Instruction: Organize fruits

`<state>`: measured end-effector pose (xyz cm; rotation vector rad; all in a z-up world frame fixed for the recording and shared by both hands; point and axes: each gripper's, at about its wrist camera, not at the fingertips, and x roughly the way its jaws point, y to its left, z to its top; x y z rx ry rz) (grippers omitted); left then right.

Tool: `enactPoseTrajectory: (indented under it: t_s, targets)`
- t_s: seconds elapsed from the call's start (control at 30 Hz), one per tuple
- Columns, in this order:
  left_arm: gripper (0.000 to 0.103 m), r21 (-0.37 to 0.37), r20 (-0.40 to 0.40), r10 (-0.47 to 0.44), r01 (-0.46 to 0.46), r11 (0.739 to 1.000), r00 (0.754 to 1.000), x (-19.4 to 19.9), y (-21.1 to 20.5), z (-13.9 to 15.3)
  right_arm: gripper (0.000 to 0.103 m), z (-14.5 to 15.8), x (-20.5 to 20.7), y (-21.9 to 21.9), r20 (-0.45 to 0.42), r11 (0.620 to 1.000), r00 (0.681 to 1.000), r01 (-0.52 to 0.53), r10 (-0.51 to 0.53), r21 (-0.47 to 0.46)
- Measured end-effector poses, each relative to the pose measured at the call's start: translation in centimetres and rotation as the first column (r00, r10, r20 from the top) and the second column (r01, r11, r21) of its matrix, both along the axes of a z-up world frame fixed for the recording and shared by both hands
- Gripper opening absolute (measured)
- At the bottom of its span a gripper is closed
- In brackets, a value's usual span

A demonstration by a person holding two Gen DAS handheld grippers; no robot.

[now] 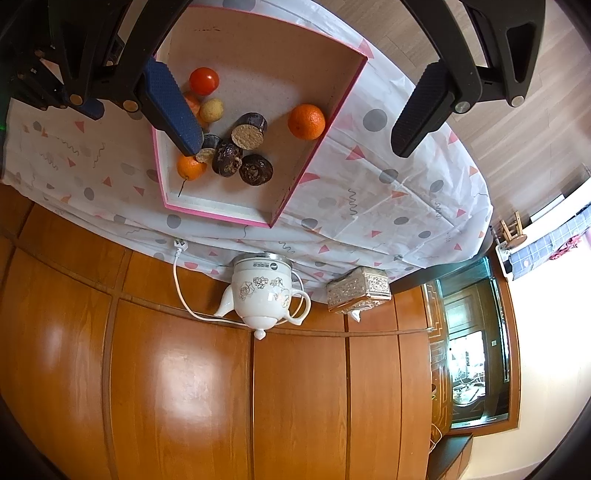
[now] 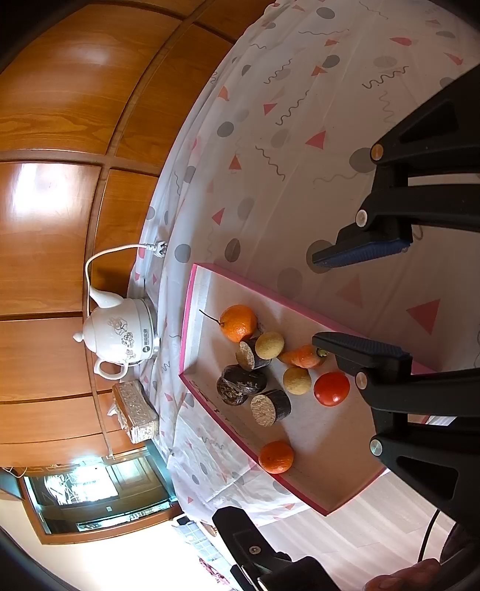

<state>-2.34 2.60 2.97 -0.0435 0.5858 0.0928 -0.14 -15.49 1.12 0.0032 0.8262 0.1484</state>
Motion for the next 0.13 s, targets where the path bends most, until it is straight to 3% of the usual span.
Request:
enactPoseTrajectory:
  t_s: [0.13]
  targets:
    - [0.103,-0.001,-0.002,-0.005,0.005,1.0,1.0,0.02,-0.01,-0.14,0.037,-0.05,0.02,-0.19,-0.002,1.0,1.0,0.006,-0.006,0.009]
